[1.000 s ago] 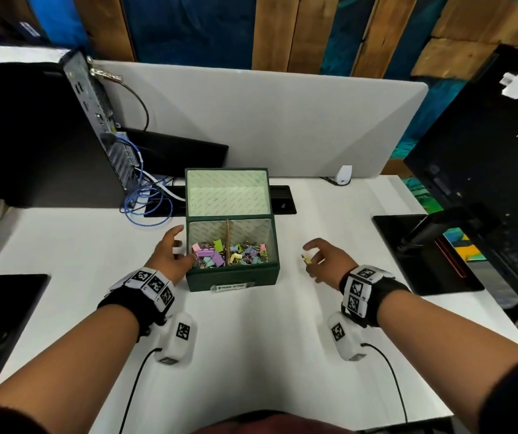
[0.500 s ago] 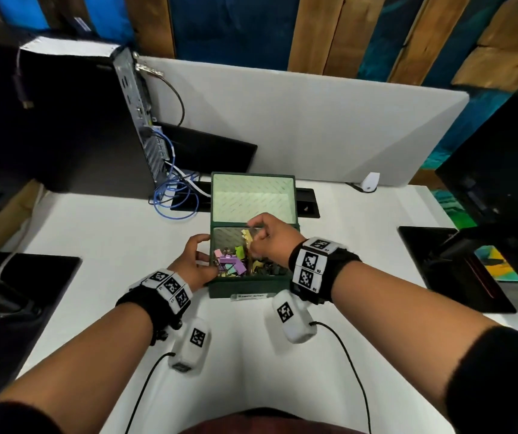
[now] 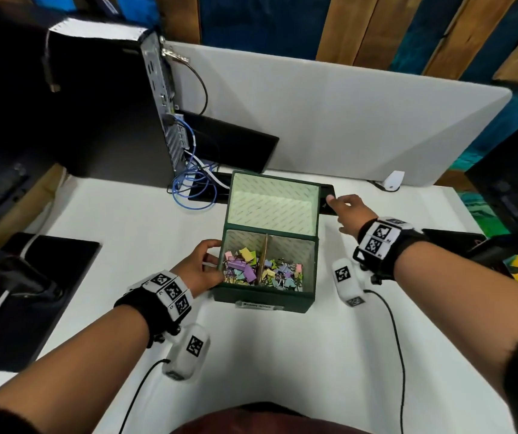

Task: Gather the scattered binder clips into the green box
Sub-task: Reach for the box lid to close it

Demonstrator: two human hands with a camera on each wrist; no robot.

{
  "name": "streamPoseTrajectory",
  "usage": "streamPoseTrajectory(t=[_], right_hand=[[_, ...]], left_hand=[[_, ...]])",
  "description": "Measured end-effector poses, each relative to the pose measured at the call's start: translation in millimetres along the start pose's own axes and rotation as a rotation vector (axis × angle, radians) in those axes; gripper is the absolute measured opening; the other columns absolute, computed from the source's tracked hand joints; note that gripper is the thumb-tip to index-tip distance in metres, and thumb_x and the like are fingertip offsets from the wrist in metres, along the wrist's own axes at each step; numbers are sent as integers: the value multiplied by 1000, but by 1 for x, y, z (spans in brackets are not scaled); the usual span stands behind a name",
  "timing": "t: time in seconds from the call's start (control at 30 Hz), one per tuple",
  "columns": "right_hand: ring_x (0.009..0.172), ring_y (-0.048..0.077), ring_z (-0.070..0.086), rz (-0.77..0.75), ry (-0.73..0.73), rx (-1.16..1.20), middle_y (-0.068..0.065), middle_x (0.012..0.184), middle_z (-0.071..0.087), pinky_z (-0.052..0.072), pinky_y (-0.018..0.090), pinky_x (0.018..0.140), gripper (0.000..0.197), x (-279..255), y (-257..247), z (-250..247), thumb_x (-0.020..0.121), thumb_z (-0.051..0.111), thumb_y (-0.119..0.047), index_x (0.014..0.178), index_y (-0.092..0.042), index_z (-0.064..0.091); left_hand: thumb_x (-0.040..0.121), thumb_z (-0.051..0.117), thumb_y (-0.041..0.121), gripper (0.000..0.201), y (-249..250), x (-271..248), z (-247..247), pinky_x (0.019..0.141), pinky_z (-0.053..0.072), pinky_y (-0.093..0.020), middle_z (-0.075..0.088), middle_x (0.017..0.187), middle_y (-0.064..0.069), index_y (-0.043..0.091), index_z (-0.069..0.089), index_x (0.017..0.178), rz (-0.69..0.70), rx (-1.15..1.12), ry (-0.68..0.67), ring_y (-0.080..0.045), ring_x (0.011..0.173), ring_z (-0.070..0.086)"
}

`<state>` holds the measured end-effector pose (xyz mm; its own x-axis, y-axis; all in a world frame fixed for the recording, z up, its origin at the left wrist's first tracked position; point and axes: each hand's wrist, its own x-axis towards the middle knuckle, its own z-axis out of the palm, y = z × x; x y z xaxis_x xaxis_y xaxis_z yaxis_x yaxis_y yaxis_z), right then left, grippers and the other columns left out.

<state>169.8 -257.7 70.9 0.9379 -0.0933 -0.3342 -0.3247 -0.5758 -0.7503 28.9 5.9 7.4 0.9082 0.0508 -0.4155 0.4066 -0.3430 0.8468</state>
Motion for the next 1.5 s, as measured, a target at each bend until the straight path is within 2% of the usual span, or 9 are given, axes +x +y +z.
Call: streamPoseTrajectory(t=[0.13,0.33,0.53,0.73,0.83,1.0,1.17,1.4,1.5], right_hand=[[118,30,54,126,-192,149,11,131,53,46,45,101,67,5,-10,6,88,36,-63,134,-13,43],[111,32,59,233,-219,337,12,120,63,48,51,97,83,11,-24,23,76,34,-79,123,-13,53],[114,29,58,129,-180,390,10,127,60,49,51,95,85,8,-27,14,71,40,-81,129,-20,50],[102,16,55,-275,-202,244,-1,112,53,53,42,87,26,-44,-11,-10,90,56,-33,115,-30,46],[94,10,60,-372,-308,180,-9,111,53,50,26,81,41,-69,17,-15,83,67,-18,111,-35,42],[130,22,43,-288,-380,6,-7,146,35,46,43,102,63,-92,60,3,71,79,-25,116,-46,41],[123,25,54,-204,-369,114,-5,148,35,46,41,103,92,-98,69,18,76,76,-23,143,-42,16],[113,18,61,-147,-410,228,-7,150,37,53,29,81,93,-82,66,15,80,72,-18,145,-45,11],[116,20,58,-114,-421,282,-4,148,39,53,36,88,91,-72,64,11,80,72,-16,145,-44,15]], left_hand=[[59,63,24,64,1,-1,-2,78,54,-39,55,94,-1,37,38,116,-14,15,-11,-18,85,60],[79,65,5,57,-1,5,-4,84,56,-47,53,96,-3,36,36,117,-39,28,-21,-23,88,60],[84,63,25,48,2,2,-7,71,55,-33,53,108,-4,34,38,124,-74,-116,-45,-18,97,59],[96,30,44,41,16,4,-18,71,51,-38,47,125,-10,27,38,132,-154,-293,47,-25,98,54],[94,21,53,42,21,4,-19,73,49,-41,51,111,-6,29,44,120,-187,-388,51,-21,87,55],[94,24,54,40,23,1,-11,80,50,-45,55,101,-3,30,53,106,-222,-430,8,-22,91,55],[93,48,34,17,20,-4,-3,88,51,-51,57,105,0,25,50,107,-204,-360,-8,-23,102,54],[92,51,30,25,28,-3,4,72,56,-40,61,98,4,24,47,116,-146,-332,-11,-13,89,59],[91,52,34,25,34,2,7,75,57,-42,61,98,6,27,47,115,-144,-330,-8,-12,90,59]])
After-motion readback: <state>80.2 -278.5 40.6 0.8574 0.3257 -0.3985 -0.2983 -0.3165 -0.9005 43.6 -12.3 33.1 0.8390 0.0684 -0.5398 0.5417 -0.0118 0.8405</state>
